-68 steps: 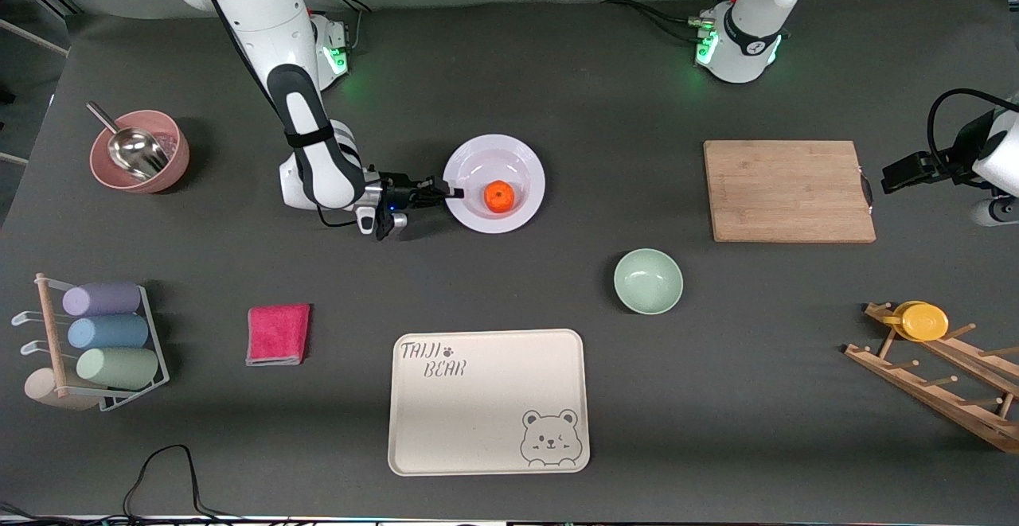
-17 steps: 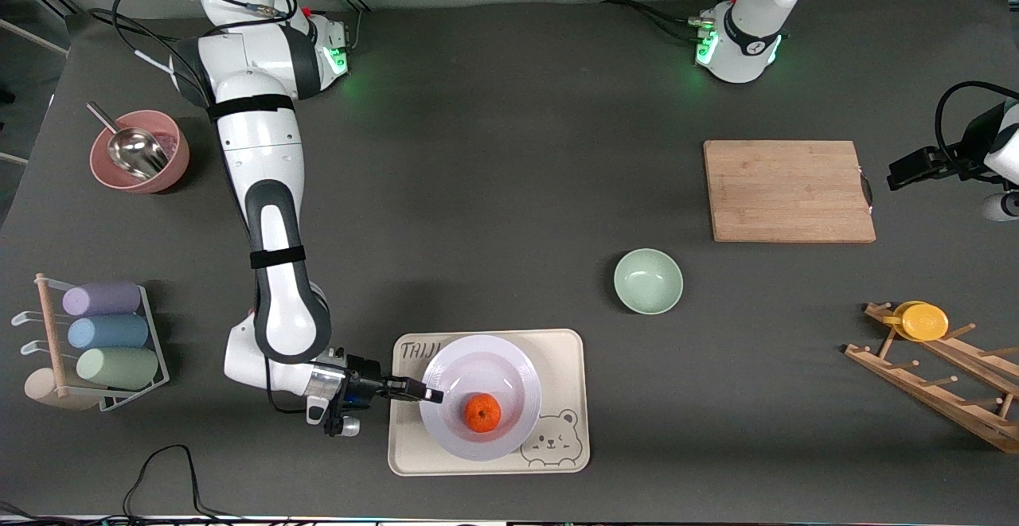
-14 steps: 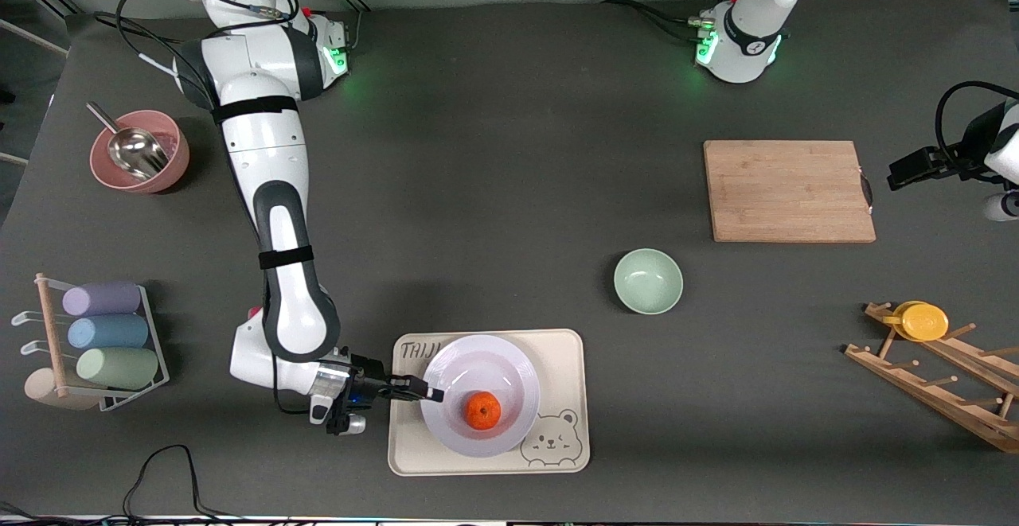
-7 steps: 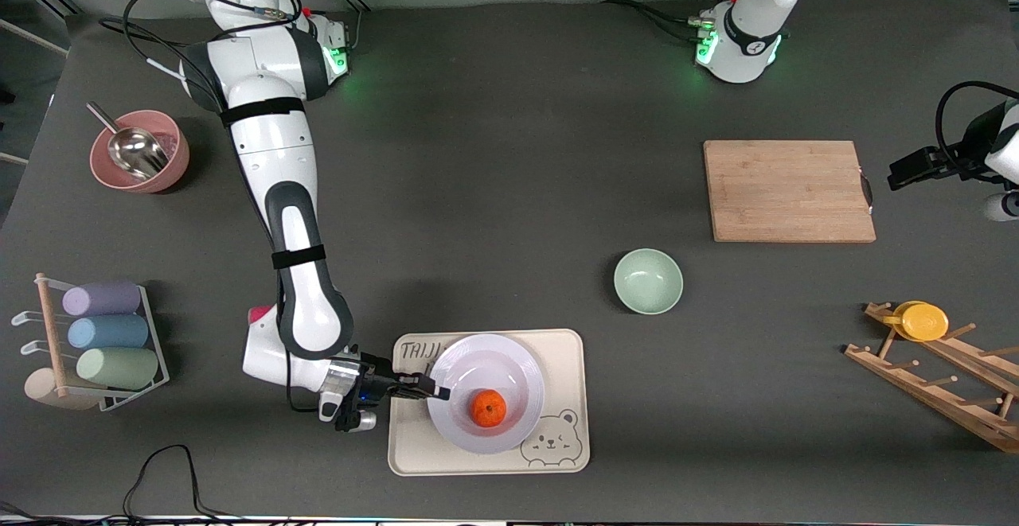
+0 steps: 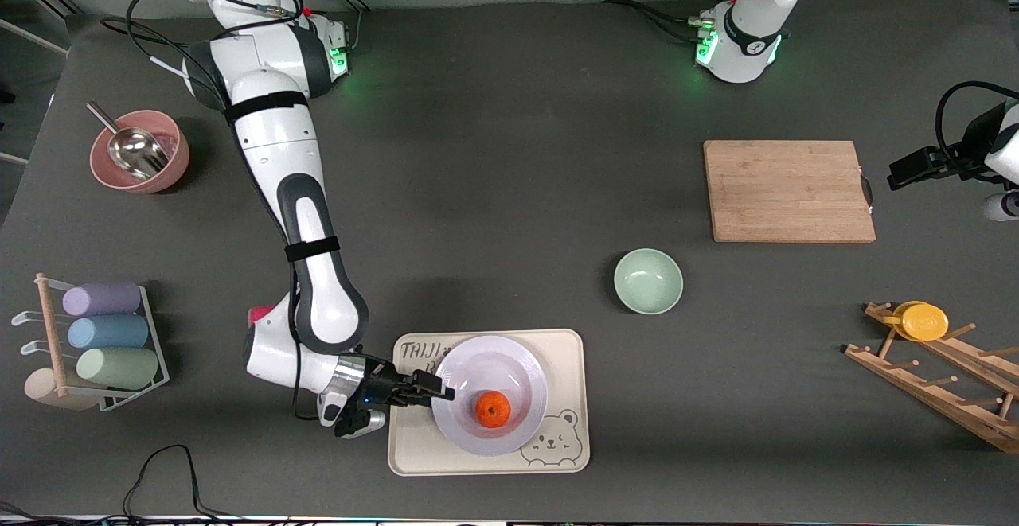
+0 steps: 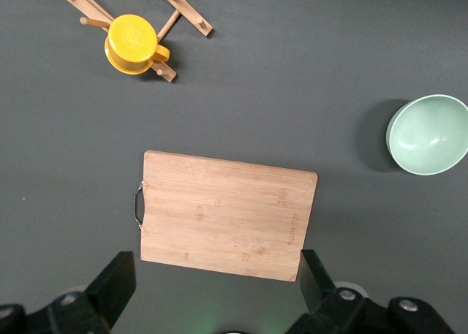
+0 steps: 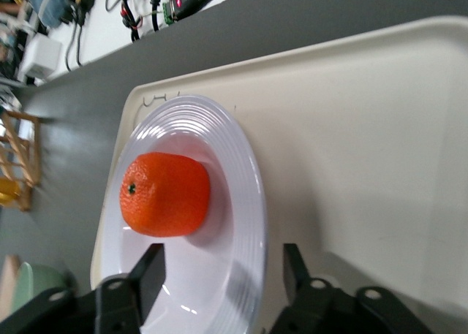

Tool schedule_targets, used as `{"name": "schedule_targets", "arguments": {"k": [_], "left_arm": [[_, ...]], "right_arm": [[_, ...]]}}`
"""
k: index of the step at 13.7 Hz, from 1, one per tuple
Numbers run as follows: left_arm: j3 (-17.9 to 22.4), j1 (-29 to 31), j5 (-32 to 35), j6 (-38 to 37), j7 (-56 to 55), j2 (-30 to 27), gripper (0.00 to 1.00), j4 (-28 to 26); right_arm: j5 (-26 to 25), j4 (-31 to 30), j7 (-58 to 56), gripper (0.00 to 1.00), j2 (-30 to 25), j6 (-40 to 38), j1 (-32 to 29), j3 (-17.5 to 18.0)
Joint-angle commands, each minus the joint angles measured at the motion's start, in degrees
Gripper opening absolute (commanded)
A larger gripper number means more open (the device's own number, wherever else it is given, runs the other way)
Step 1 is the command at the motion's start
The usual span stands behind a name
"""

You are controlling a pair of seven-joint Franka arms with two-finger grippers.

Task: Place orange and plate with both arms
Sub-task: 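Release the plate rim and lift the right gripper away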

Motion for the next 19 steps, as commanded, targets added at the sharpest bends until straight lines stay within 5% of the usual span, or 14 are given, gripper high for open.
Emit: {"name": "schedule_targets", "arguments": {"k": [1,5,10,13,17,19], "left_arm": [[-0.1,0.1,-0.6,-1.1,-0.5,-0.6,1.00,0.1],[-0.1,0.1,-0.6,-1.0,-0.5,-0.6,1.00,0.1],[-0.1,0.1,-0.6,-1.0,-0.5,-0.6,1.00,0.1],[-0.1,0.1,-0.6,-0.8,-0.5,-0.6,1.00,0.1],[-0.2,-0.3,-0.6,-0.8,-0.6,-0.6,1.00,0.1],[-0.2,-0.3,-0.6,-0.8,-0.6,-0.6,1.00,0.2]], "right_arm": [[-7.0,-0.5,0.1,1.00,-4.1,-3.0,-0.4,-0.1],[-20.8,-2.0,0.7,1.00,-13.1,-13.9,-1.0,-3.0],[-42.5,-16.4,8.7,1.00,-31.2,-20.2,-0.2,-3.5],[-47.5,-22.5,14.1,1.00,-39.7,-26.7,0.3,-4.6],[-60.2,-23.6,24.3,1.00,-49.3,-36.7,0.5,-5.4],[-61.2,-23.7,30.2,1.00,-52.0,-40.8,0.3,-5.6]]}}
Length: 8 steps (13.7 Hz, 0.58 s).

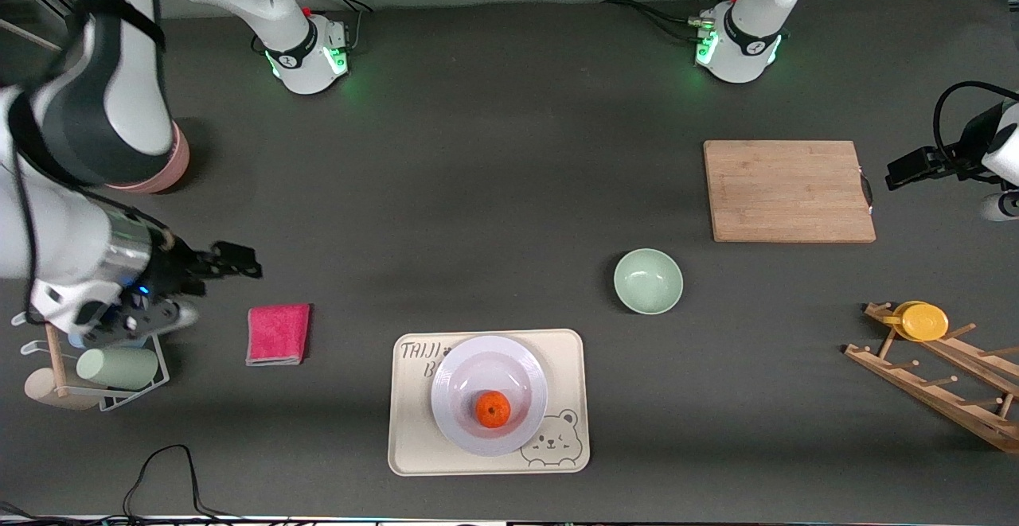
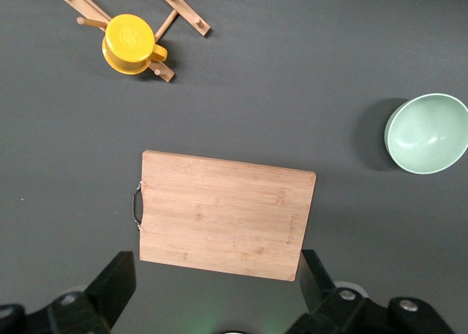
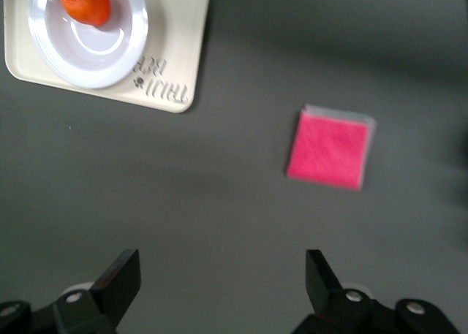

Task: Place orange and plate with both arms

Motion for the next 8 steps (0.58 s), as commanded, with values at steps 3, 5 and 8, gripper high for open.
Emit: {"name": "schedule_targets", "arguments": {"k": [3,5,8], "left_arm": [[0.0,-0.3,-0.5,-0.9,-0.6,-0.7,1.00,0.2],[0.0,-0.3,-0.5,-0.9,-0.6,-0.7,1.00,0.2],[0.0,-0.3,-0.5,-0.7,-0.6,-0.7,1.00,0.2]], "right_arm": [[-3.5,-7.8,16.1,1.00,-9.3,-2.9,-0.1,1.6],[-7.0,-10.6,16.1,1.00,-13.1,-2.6,-11.4,13.2],[-11.9,-19.9,16.3,1.00,-18.0,4.4,-24.3,28.7]]}}
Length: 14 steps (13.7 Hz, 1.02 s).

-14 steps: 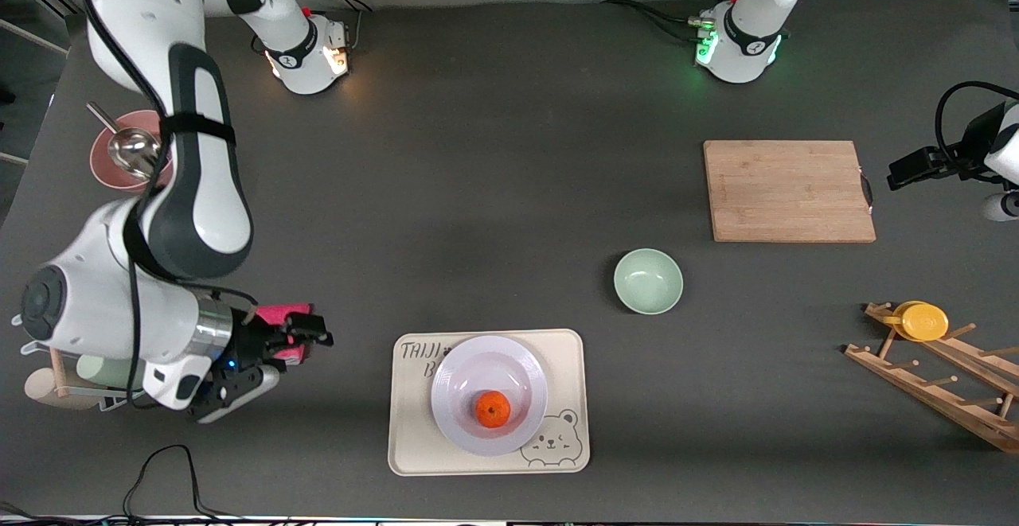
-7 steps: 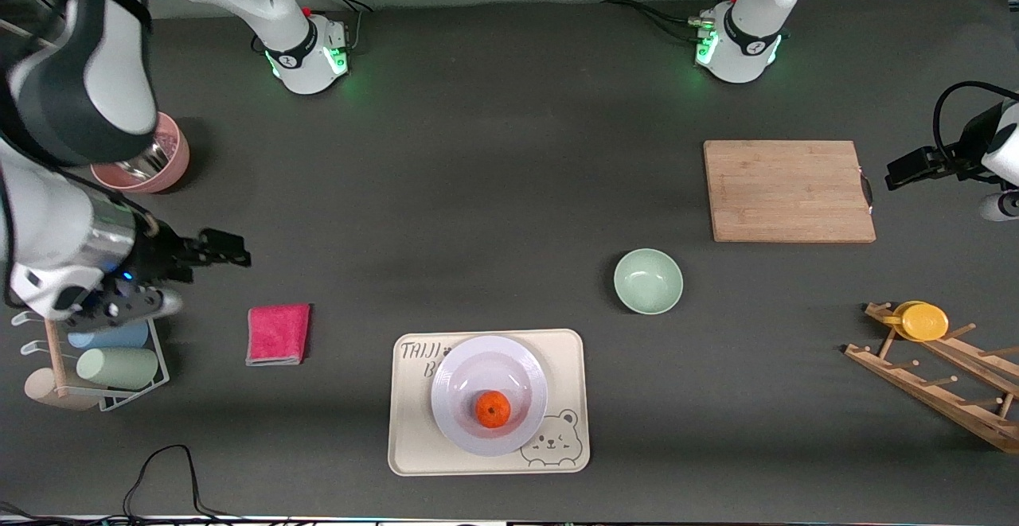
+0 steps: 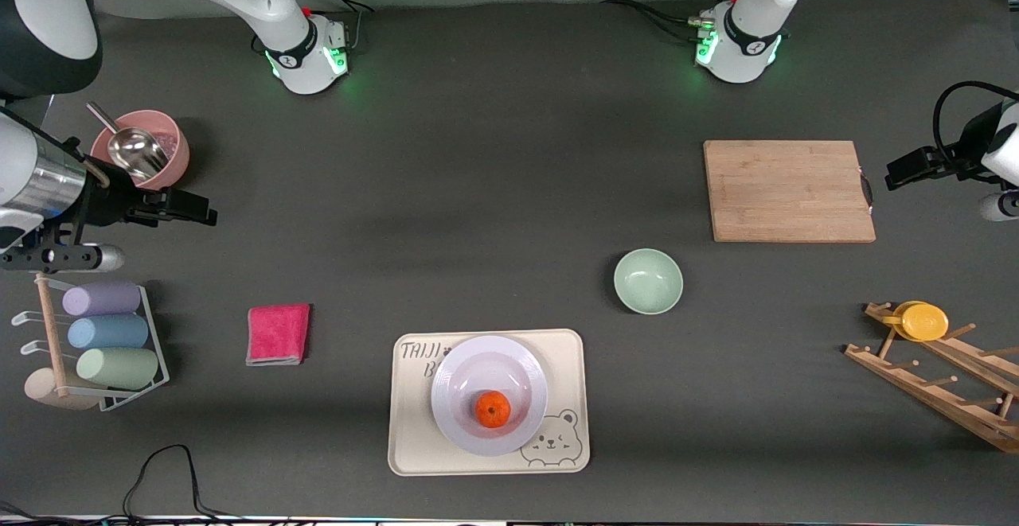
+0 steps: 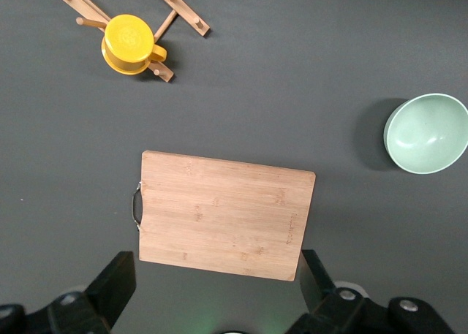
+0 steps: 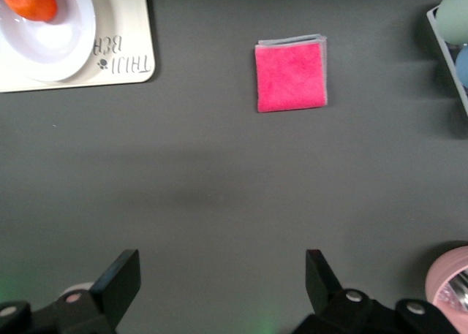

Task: Place orange and plate with both arms

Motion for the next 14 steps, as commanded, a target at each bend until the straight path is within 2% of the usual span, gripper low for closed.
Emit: {"name": "schedule_targets", "arguments": {"k": [1,2,3,4,8,11,14], "left_arm": [[0.0,-0.3,-0.5,-0.7,-0.6,-0.7,1.00,0.3],[0.0,-0.3,-0.5,-0.7,-0.6,-0.7,1.00,0.4],[0.0,-0.3,-0.5,-0.7,-0.6,-0.7,1.00,0.5],[0.0,-0.3,-0.5,-0.8,-0.6,-0.7,1.00,0.5],[0.0,-0.2,-0.5,-0.8,-0.6,-0.7,1.00,0.5],[0.0,-0.3,-0.5,-0.8,-0.5,-0.7,1.00,0.4],[0.0,-0.3,-0.5,-0.6,-0.6,-0.6,1.00,0.4]], "right_arm": [[-2.7,-14.2,2.1,1.00,-8.5,9.2,-5.6,7.2],[-2.7,-18.3,2.0,1.00,-11.4,11.5,-7.6,9.5],[-2.7,-20.2,2.0,1.00,-13.4,11.7,-11.1,13.7],[-2.6,-20.7,2.0,1.00,-14.7,11.3,-12.6,15.9],[-2.6,-19.8,1.8,1.00,-14.3,10.4,-12.6,15.8],[-2.6,-19.9,1.4,1.00,-14.3,10.3,-12.7,12.0],[-2.5,-19.0,2.4,1.00,-13.5,10.1,-12.4,11.8]]}}
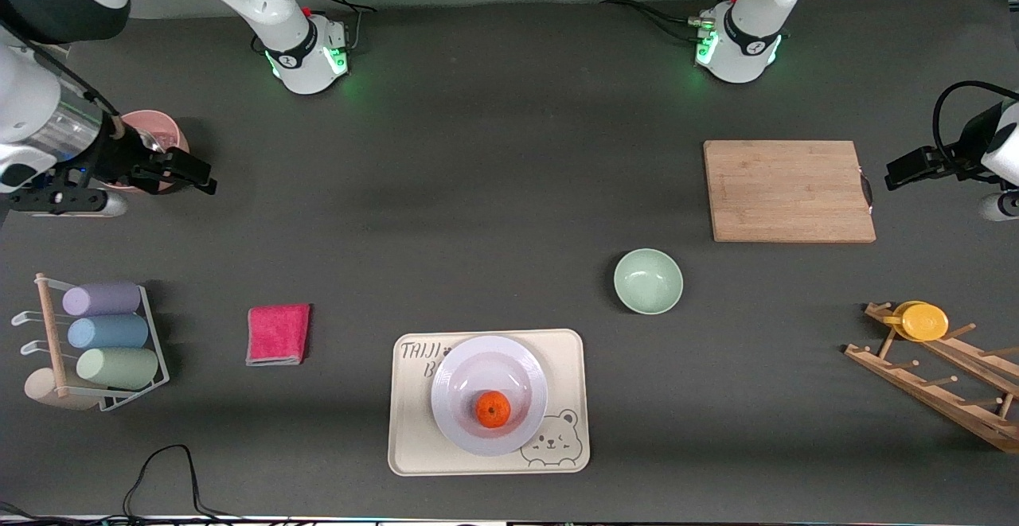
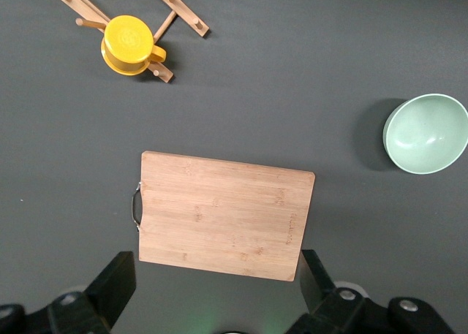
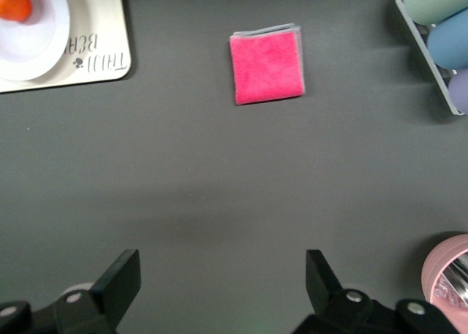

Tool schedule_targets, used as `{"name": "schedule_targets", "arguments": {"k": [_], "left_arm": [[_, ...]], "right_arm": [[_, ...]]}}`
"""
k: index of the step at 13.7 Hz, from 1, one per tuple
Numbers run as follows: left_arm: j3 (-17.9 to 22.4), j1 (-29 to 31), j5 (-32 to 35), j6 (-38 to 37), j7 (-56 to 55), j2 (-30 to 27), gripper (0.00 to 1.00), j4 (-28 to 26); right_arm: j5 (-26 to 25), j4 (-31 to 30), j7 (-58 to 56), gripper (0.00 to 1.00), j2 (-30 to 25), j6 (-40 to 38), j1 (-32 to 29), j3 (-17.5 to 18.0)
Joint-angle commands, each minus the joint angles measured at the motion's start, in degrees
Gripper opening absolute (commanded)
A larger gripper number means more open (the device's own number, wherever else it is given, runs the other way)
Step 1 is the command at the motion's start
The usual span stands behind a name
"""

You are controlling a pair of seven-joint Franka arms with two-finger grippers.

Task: Place orange and plate with both arms

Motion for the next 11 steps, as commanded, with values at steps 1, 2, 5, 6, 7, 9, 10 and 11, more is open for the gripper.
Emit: {"name": "schedule_targets", "arguments": {"k": [1,2,5,6,7,9,10,11], "left_arm": [[0.0,-0.2,-0.5,-0.5,-0.6,-0.6,1.00,0.3],[0.0,-0.2,-0.5,-0.5,-0.6,-0.6,1.00,0.2],[0.0,-0.2,-0.5,-0.2,-0.5,-0.6,1.00,0.0],[0.0,-0.2,-0.5,0.1,-0.5,-0.6,1.00,-0.1],[0.0,-0.2,-0.5,0.1,-0.6,-0.6,1.00,-0.1],[0.0,-0.1,-0.5,0.4,-0.6,-0.6,1.00,0.3],[0.2,0.2,-0.5,0.5,-0.9,-0.6,1.00,0.4],[0.2,0.2,-0.5,0.1,-2.7,-0.6,1.00,0.8]], "right_arm": [[-1.0,0.8,0.8,1.00,1.7,0.2,0.1,0.5],[-1.6,1.9,1.4,1.00,2.2,0.2,0.3,0.6],[-1.8,2.3,1.4,1.00,2.5,-0.3,0.4,0.8],[-1.8,2.7,1.3,1.00,2.6,-0.3,0.5,0.9],[-1.8,2.7,1.4,1.00,2.6,-0.3,0.7,1.0],[-2.6,2.6,5.6,1.00,3.3,-0.5,0.8,1.0],[-5.7,2.6,8.3,1.00,3.3,-0.5,1.9,1.3],[-8.1,2.6,9.4,1.00,3.3,-0.3,4.4,1.3]]}}
